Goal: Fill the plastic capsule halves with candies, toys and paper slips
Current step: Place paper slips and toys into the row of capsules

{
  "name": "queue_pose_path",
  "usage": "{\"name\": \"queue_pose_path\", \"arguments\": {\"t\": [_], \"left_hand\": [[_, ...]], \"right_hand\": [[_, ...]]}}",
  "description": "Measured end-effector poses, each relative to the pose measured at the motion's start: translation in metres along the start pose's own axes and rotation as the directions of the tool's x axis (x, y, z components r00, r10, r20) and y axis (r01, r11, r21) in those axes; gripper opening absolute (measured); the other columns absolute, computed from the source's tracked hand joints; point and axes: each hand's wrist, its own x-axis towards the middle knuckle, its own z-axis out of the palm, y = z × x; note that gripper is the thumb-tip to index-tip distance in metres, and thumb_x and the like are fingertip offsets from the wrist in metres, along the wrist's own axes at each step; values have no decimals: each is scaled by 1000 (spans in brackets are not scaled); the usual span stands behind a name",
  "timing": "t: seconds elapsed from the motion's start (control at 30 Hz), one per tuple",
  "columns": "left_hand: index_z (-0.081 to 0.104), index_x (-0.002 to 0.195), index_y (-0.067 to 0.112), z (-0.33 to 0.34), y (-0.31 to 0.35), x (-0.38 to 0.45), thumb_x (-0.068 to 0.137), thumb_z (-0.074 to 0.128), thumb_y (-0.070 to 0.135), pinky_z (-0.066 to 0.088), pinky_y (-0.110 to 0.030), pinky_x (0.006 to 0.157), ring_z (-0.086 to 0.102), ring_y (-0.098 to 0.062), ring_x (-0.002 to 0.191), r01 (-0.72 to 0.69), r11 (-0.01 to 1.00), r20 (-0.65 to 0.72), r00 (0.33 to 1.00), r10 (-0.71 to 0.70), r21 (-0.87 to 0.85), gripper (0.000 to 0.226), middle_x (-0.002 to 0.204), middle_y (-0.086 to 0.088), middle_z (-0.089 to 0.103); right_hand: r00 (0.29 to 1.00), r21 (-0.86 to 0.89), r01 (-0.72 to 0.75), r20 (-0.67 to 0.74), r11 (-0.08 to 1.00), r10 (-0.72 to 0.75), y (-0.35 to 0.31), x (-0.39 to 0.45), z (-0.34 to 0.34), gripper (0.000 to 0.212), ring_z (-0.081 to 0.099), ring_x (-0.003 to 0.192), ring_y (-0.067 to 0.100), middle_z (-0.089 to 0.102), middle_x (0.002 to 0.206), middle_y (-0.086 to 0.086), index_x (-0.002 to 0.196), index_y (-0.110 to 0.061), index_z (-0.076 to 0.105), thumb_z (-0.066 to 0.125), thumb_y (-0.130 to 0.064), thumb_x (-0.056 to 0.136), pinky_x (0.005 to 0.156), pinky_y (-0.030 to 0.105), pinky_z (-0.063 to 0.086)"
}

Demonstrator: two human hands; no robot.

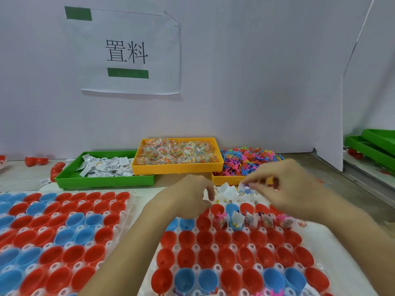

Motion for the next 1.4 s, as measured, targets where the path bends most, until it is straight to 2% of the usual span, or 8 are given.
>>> {"name": "queue_pose_path", "arguments": {"t": [0.13,0.2,0.33,0.43,0.7,0.9,1.23,1.4], "left_hand": [[56,128,18,0,-10,1,100,50,15,43,-36,102,50,-23,122,130,985,-48,991,-125,115,29,133,-4,52],[57,129,18,0,-14,1,98,49,10,46,-39,101,52,-24,121,179,974,-54,983,-173,140,32,134,-4,54],[57,131,23,7,-18,3,99,48,8,49,-40,97,57,-24,118,221,963,-49,975,-216,151,37,135,-4,53],[59,126,26,13,-18,5,97,50,6,53,-41,91,61,-23,109,252,954,-109,965,-237,164,36,129,-2,56],[65,104,32,24,-14,6,94,62,14,56,-39,80,66,-21,96,338,921,-345,903,-258,195,21,107,4,66],[67,97,33,25,-15,8,93,66,17,57,-41,77,66,-23,93,361,917,-388,880,-275,168,16,102,4,66],[66,97,30,24,-22,7,94,63,12,54,-38,72,66,-23,90,431,887,-438,838,-325,167,19,101,2,65],[67,102,29,21,-23,7,93,63,11,54,-37,72,66,-23,91,428,892,-397,851,-343,147,20,103,1,64]], "right_hand": [[912,40,-306,-276,951,305,65,-6,-9,19,65,80,0,75,92,-13,93,-28,79,66,-15,93,68,14,43],[850,106,-415,-309,904,427,92,-17,-3,22,66,85,8,75,96,-6,95,-30,76,62,-12,96,73,28,46],[773,143,-538,-309,831,554,121,-34,15,24,64,80,9,75,95,1,96,-23,75,58,-6,96,73,28,44],[772,76,-578,-274,813,574,127,-38,18,23,58,77,0,69,90,-3,93,-24,74,62,-5,94,66,23,40],[784,-7,-618,-87,787,615,129,-49,18,19,56,78,5,67,90,-5,92,-28,73,72,-10,88,63,19,39],[761,-92,-642,41,761,647,129,-57,8,22,56,78,7,62,91,-8,94,-34,68,74,-14,87,59,10,35],[776,-90,-630,-58,771,628,133,-55,15,17,53,74,3,62,83,-10,101,-19,74,69,-7,91,59,10,32],[784,-66,-617,-147,784,604,134,-53,16,21,54,73,-1,70,99,2,101,-15,76,61,-2,94,70,20,39]]}}
